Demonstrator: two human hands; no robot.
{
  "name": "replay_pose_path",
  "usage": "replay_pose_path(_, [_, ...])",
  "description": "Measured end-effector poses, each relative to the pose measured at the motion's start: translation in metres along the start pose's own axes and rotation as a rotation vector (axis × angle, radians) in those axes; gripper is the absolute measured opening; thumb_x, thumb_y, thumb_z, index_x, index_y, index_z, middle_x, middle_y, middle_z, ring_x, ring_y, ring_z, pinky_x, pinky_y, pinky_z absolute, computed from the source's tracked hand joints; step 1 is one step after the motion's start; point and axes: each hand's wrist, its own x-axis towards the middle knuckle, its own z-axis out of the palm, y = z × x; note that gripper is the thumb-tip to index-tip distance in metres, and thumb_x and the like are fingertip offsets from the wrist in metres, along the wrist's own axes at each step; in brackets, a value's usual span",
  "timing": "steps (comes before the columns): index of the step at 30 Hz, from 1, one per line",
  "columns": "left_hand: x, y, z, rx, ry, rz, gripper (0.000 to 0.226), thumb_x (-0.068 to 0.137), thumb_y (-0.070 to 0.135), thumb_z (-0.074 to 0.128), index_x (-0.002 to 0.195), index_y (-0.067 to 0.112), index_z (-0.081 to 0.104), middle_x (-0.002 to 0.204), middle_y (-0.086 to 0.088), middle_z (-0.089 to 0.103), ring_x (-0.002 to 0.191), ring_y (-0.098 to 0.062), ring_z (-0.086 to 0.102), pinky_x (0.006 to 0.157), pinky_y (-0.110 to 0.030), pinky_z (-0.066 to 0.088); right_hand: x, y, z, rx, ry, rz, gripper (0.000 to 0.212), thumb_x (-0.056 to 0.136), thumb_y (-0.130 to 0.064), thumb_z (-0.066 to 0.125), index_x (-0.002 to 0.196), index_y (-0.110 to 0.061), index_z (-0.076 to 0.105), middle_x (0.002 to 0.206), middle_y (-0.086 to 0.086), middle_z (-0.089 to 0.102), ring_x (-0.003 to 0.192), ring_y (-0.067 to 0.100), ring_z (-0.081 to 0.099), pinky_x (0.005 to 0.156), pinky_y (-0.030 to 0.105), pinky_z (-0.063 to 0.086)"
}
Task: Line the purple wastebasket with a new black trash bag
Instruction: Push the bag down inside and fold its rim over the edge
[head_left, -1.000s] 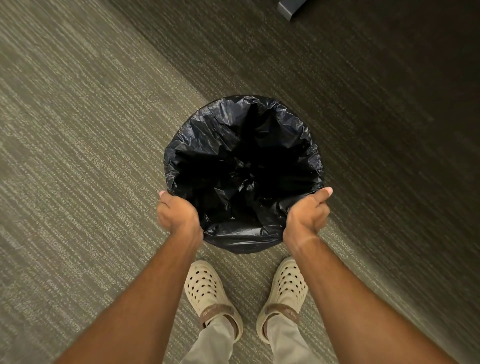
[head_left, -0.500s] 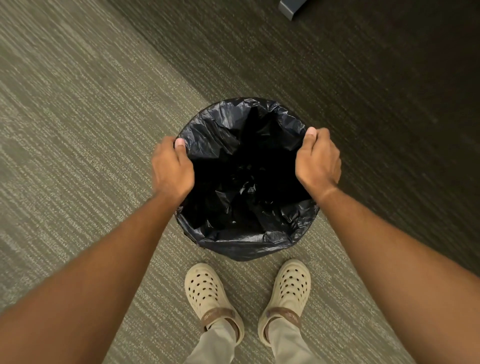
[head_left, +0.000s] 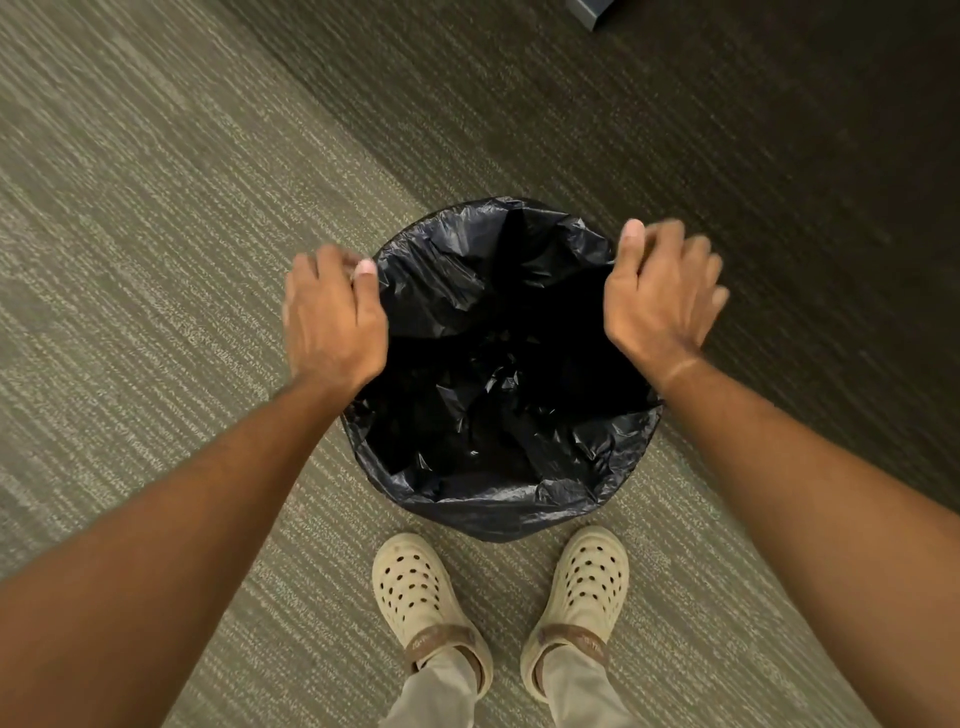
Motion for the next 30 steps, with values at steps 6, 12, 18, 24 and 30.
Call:
replay_pose_path(6, [0.029, 0.021, 0.012, 0.114, -0.178, 0.202, 0.049, 0.102, 0.042, 0.029, 0.133, 0.007, 0.045, 0.122, -0.020, 0.053, 0.111, -0.033, 0.051, 0.089, -0.042, 0.041, 0.037, -0.021, 0.014, 0.042, -0.401, -0.178, 0.061, 0.093, -0.065, 0.022, 0.115, -0.022, 0.059, 0.120, 0.011, 0.057, 0.110, 0.034, 0.052, 0.085, 0.042, 0.037])
replay_pose_path(12, [0.037, 0.009, 0.015, 0.088, -0.178, 0.190, 0.044, 0.101, 0.049, 0.023, 0.086, 0.013, 0.043, 0.072, -0.008, 0.049, 0.067, -0.029, 0.046, 0.063, -0.038, 0.030, 0.044, -0.016, 0.017, 0.064, -0.491, -0.129, 0.072, 0.085, -0.077, 0.017, 0.086, -0.020, 0.062, 0.090, 0.006, 0.058, 0.084, 0.028, 0.046, 0.077, 0.038, 0.032])
replay_pose_path(18, [0.038, 0.007, 0.016, -0.030, -0.205, 0.123, 0.049, 0.102, 0.047, 0.019, 0.083, 0.014, 0.050, 0.064, 0.006, 0.045, 0.060, -0.004, 0.042, 0.053, -0.024, 0.027, 0.046, -0.019, 0.018, 0.129, -0.456, -0.123, 0.074, 0.089, -0.073, 0.021, 0.053, -0.013, 0.045, 0.061, 0.001, 0.056, 0.061, 0.019, 0.053, 0.065, 0.033, 0.034])
replay_pose_path(24, [0.031, 0.007, 0.005, -0.098, -0.224, 0.008, 0.051, 0.103, 0.046, 0.019, 0.095, 0.010, 0.055, 0.084, -0.001, 0.051, 0.075, -0.016, 0.046, 0.073, -0.032, 0.038, 0.045, -0.008, 0.006, 0.206, -0.405, 0.010, 0.067, 0.089, -0.072, 0.022, 0.074, -0.018, 0.059, 0.073, -0.008, 0.055, 0.073, 0.018, 0.052, 0.072, 0.034, 0.035])
replay_pose_path(30, [-0.032, -0.009, 0.002, -0.249, -0.103, -0.346, 0.045, 0.103, 0.045, 0.022, 0.114, 0.010, 0.049, 0.109, -0.005, 0.047, 0.100, -0.019, 0.044, 0.088, -0.035, 0.037, -0.004, 0.042, -0.001, 0.437, -0.432, 0.381, 0.074, 0.089, -0.072, 0.027, 0.124, -0.017, 0.060, 0.118, -0.003, 0.061, 0.107, 0.017, 0.050, 0.093, 0.033, 0.035])
